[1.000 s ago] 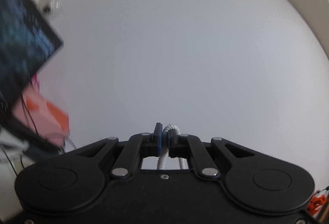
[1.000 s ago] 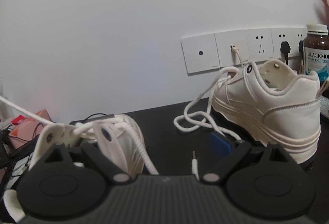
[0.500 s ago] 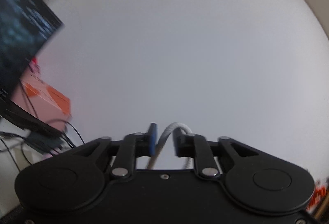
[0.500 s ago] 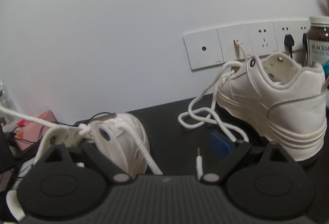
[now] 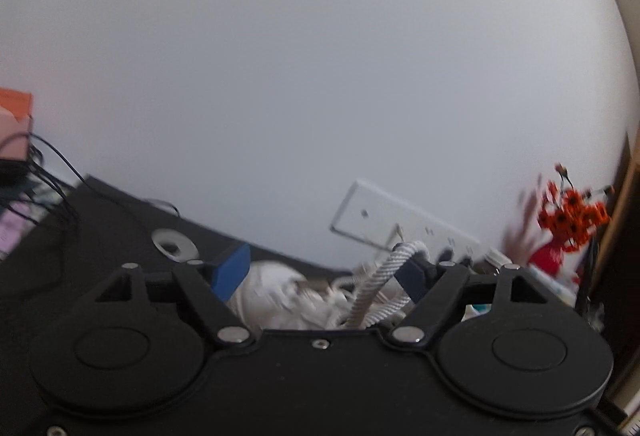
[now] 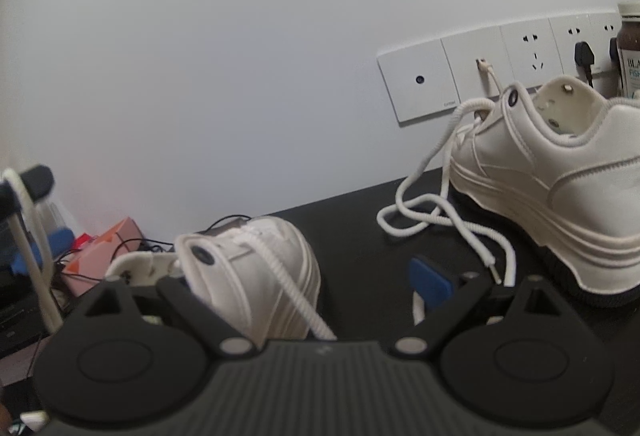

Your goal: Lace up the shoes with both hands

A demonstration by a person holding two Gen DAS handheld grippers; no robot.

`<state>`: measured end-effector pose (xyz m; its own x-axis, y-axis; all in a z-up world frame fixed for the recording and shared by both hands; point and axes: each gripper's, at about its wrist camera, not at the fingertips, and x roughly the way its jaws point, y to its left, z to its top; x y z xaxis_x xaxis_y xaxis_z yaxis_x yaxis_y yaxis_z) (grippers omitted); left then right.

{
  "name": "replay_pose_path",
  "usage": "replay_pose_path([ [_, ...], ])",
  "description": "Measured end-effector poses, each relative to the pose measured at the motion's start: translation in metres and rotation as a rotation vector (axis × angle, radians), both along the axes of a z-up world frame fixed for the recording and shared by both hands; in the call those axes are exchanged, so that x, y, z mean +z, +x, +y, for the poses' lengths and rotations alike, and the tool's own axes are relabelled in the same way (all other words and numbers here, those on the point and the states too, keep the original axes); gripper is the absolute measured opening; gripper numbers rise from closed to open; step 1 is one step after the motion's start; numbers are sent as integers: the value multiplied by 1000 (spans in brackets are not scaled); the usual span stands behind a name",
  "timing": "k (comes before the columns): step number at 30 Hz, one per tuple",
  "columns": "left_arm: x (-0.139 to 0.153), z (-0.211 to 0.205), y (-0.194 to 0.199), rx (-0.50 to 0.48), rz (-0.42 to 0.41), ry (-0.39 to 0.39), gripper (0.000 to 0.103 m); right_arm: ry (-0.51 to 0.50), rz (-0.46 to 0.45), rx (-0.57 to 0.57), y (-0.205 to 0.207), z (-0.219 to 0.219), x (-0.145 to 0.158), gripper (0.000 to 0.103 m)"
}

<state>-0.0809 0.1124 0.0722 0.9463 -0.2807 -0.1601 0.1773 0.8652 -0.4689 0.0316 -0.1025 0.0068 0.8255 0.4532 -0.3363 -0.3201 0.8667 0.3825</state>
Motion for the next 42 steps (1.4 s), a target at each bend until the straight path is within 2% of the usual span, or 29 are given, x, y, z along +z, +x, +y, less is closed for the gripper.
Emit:
replay_pose_path([
  [5,-15,3,17,-38,58,-23,80,17,13,6,1,-2,-2,94],
  [17,-20,29,28,56,92,-145,86,28,23,10,4,-2,-2,94],
  [23,-15,26,25,73,44,-94,87,29,29,7,4,-2,-2,94],
  [28,-12,22,24,66,14,-42,93,31,32,5,5,-2,-3,94],
  [34,-14,26,27,53,28,-72,96,27,32,6,5,-2,-3,95],
  [42,-17,20,29,56,44,-49,97,28,45,20,8,-2,-2,95],
])
